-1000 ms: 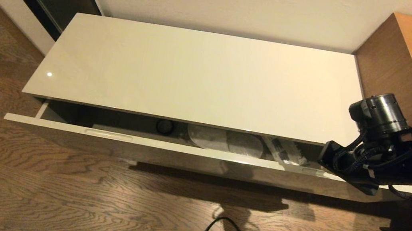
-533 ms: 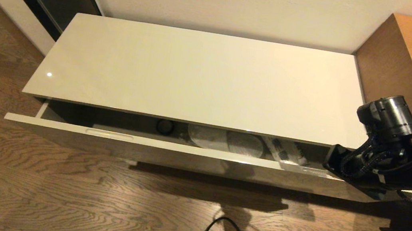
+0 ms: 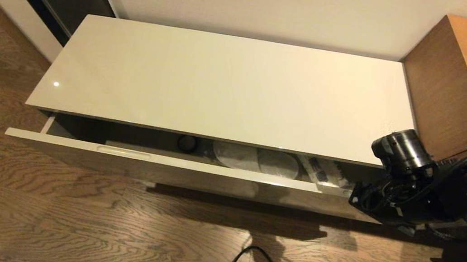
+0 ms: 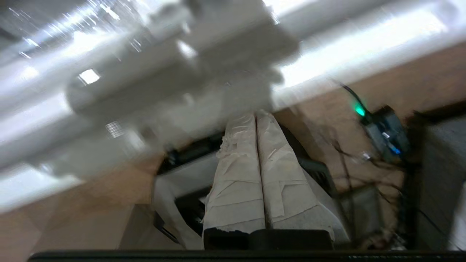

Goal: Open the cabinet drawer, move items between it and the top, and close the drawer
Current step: Close the drawer

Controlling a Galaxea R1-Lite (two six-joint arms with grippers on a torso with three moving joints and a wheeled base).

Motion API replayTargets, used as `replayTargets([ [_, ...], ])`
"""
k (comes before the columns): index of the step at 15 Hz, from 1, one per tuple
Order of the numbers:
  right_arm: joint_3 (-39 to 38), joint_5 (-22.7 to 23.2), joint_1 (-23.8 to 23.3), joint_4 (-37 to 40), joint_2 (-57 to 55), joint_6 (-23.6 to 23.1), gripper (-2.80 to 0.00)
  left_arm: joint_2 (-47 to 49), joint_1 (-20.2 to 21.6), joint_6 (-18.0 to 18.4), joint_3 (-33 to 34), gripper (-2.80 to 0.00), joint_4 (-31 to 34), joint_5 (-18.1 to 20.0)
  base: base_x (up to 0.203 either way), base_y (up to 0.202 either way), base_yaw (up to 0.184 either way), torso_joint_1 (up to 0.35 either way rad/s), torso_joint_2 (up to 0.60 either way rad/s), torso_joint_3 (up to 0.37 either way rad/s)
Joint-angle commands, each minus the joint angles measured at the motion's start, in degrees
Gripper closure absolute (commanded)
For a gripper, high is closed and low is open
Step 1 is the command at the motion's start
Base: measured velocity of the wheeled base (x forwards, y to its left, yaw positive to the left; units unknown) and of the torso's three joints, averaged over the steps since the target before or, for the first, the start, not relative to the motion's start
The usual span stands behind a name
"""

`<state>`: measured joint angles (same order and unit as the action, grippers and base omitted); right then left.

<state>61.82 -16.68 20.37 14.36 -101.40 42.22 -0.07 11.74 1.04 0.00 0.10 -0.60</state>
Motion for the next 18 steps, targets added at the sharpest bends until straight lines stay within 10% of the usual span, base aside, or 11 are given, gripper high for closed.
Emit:
replayTargets([
  [1,1.05,-0.04,0.01,-1.92,-1.55,0.02,0.00,-2.22,0.04,0.01,0.09,0.00,-0.01,-0.02,0.000,0.000,0.000,0.000,0.00,0.000],
  [18,8.76,-0.20,-0.50,10.95,10.02,0.08,0.00,-2.22,0.04,0.15,0.00,0.00,-0.10,-0.04,0.000,0.000,0.000,0.000,0.00,0.000],
])
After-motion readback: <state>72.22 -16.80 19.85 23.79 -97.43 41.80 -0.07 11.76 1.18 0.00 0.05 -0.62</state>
